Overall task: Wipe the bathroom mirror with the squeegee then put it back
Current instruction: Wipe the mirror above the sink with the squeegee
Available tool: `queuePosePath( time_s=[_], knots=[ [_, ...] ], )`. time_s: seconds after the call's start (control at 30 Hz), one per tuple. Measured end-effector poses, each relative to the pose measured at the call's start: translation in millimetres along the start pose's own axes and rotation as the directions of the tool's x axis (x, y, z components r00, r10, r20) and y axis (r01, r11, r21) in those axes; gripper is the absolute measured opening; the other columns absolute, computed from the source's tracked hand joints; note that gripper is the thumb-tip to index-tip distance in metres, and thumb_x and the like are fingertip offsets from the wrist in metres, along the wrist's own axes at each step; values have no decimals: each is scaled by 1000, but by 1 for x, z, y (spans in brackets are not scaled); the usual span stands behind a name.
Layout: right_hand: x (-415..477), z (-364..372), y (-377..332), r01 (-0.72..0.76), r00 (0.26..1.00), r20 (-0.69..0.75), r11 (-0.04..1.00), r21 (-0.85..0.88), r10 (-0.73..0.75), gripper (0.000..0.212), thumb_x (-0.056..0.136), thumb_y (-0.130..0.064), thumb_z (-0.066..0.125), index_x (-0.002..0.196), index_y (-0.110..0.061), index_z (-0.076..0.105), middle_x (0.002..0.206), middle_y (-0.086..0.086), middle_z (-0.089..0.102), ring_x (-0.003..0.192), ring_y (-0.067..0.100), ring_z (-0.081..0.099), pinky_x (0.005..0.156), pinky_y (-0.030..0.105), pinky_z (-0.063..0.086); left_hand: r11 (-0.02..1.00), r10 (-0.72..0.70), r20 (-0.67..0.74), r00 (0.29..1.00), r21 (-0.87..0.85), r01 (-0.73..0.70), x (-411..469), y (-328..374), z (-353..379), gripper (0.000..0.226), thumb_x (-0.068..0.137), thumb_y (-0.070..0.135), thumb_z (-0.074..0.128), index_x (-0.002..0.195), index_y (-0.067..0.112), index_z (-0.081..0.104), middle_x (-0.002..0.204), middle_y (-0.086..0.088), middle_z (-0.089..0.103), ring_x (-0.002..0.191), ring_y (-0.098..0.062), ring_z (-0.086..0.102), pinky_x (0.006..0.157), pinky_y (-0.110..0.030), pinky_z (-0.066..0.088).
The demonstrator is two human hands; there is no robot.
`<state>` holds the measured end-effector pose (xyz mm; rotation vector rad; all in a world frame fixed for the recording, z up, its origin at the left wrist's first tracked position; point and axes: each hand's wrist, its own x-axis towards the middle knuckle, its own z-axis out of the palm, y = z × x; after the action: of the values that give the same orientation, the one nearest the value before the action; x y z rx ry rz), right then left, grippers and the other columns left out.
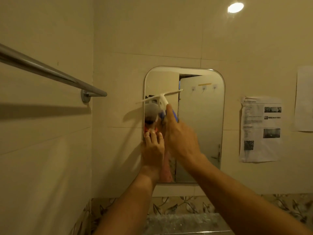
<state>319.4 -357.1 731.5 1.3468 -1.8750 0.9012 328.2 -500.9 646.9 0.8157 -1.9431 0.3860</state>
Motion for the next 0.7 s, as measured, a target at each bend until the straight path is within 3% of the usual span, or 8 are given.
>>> queuePosePath(
  time_s=[0.13, 0.3, 0.57, 0.7],
  knots=[
    [58, -17, -7, 31, 992, -121, 999, -31, -34, 74, 105, -30, 51, 160, -31, 1, 93, 6, 50, 60, 15, 53, 55, 31, 54, 992, -18, 103, 995, 123, 5, 0, -2, 3, 77, 71, 20, 88, 140, 10, 55, 142, -25, 49, 130, -42, 47, 93, -50, 52],
    [94, -25, -16, 26, 993, -109, 994, -103, -37, 77, 103, -21, 50, 161, -28, 1, 96, 11, 51, 61, 17, 51, 59, 36, 55, 989, -14, 93, 996, 148, 0, -1, 2, 1, 82, 80, 22, 82, 150, 13, 41, 153, -24, 35, 139, -41, 36, 106, -52, 43],
    [70, 0, -10, 8, 996, -84, 996, -91, -16, 86, 100, -32, 60, 160, -29, -1, 97, 9, 49, 57, 11, 45, 52, 27, 41, 991, -24, 119, 993, 135, 8, 0, -2, 1, 74, 77, 21, 84, 142, 10, 51, 147, -24, 42, 134, -41, 43, 101, -53, 46],
    [38, 13, -2, 17, 999, -40, 997, -73, -20, 81, 104, -31, 54, 159, -32, -5, 96, 8, 50, 59, 10, 48, 51, 25, 43, 992, -16, 77, 997, 129, 6, 1, -3, 3, 52, 72, 18, 88, 118, 5, 68, 134, -24, 56, 123, -40, 55, 91, -52, 52]
  ],
)
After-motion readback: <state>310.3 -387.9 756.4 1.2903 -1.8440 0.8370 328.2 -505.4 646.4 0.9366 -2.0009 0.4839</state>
